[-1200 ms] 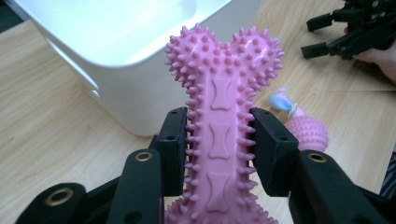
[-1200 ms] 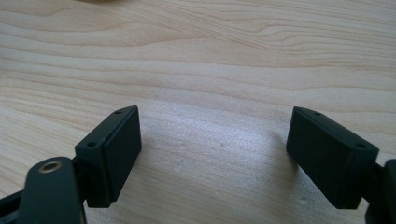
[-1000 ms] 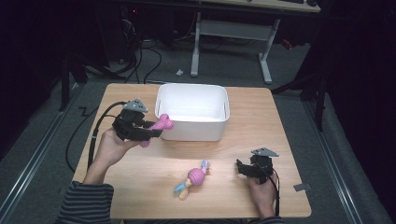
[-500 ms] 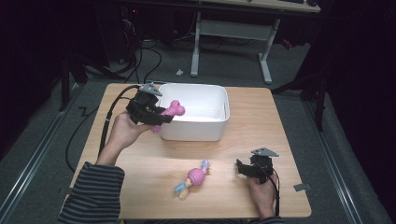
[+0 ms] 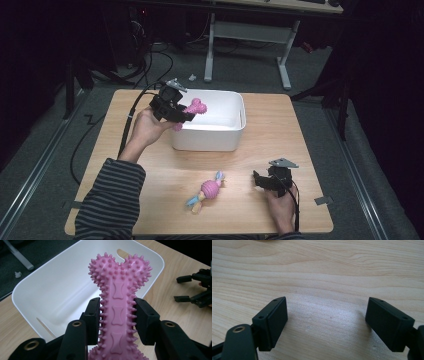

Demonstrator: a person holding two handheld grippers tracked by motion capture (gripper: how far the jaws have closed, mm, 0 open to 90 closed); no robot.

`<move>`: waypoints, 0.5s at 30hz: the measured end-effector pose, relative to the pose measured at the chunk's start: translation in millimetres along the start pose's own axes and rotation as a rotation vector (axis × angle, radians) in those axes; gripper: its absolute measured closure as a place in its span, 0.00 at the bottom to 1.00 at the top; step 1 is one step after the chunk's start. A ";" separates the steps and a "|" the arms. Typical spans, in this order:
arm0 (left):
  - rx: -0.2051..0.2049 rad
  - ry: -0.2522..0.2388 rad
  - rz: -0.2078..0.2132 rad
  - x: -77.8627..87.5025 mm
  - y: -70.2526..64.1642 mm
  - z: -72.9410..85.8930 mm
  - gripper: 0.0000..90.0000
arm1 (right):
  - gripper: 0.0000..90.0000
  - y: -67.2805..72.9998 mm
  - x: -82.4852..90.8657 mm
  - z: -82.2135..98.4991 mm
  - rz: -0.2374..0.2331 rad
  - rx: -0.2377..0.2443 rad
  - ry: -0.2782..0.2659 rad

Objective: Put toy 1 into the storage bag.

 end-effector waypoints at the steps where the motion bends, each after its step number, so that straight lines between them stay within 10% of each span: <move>1: 0.002 0.003 -0.004 -2.0 1.0 -1.3 0.66 | 0.20 0.0 0.0 0.0 0.000 0.000 0.000; 15: -0.015 0.041 -0.069 -38.4 11.3 -9.8 0.65 | 0.20 0.0 0.0 0.0 0.000 0.000 0.000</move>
Point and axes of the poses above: each handheld gripper's, and its own axes: x roughly backward along the jaws, z roughly out of its underside, y roughly to its left, the point moved 1 cm from there along -x, roughly forward along the jaws, and after that the axes turned 12 degrees about -x, right-handed, at the moved point
